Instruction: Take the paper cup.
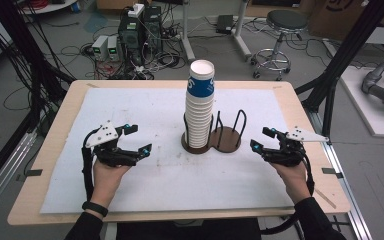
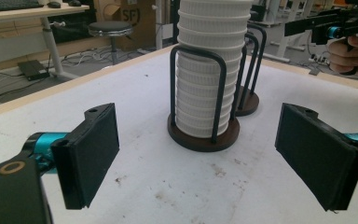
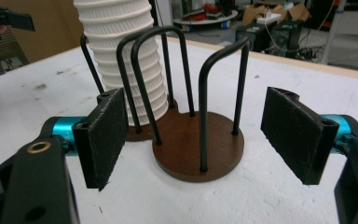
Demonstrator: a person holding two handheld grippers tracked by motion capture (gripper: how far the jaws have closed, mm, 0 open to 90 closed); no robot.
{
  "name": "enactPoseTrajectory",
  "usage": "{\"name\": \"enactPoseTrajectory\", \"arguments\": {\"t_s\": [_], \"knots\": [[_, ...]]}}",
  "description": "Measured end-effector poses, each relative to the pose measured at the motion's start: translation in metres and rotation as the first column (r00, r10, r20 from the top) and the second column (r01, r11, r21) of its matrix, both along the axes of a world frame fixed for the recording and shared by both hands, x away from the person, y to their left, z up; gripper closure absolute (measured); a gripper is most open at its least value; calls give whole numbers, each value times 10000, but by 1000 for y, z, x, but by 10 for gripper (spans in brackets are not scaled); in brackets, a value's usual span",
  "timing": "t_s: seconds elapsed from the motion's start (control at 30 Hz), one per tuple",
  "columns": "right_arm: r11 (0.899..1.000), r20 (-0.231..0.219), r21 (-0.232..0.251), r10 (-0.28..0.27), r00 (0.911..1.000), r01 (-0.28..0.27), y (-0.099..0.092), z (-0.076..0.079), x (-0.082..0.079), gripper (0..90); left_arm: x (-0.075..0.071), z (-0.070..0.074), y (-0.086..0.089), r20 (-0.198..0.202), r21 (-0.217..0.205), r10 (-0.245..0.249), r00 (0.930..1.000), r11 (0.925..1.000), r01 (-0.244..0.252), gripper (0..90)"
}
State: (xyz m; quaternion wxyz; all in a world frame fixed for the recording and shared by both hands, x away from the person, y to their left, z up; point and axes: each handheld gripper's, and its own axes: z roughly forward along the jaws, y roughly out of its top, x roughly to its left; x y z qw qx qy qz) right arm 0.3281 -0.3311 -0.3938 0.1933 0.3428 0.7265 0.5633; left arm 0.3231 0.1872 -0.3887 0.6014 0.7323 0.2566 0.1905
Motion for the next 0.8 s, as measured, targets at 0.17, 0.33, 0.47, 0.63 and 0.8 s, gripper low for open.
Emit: {"name": "enactPoseTrajectory", "arguments": {"t_s": [0.17,0.33,0.47,0.63,0.8], "knots": [[9994,126,197,265,9996,-268,0,1,-1,214,1,0,1,-111,-94,38,9999,9999,-39,135],[9977,211,146,662,9976,-665,1,3,-3,195,2,1,1,-141,-276,6,9999,9996,-10,134],[9958,389,312,844,9957,-856,5,13,-5,174,2,2,1,-217,-273,-162,9996,9995,156,133],[9887,435,236,1471,9882,-1482,20,25,0,140,3,0,0,-433,-294,-326,9985,9991,313,133],[9799,603,-43,1993,9781,-1994,36,32,7,137,2,0,-1,-473,-310,-399,9981,9988,384,133]]}}
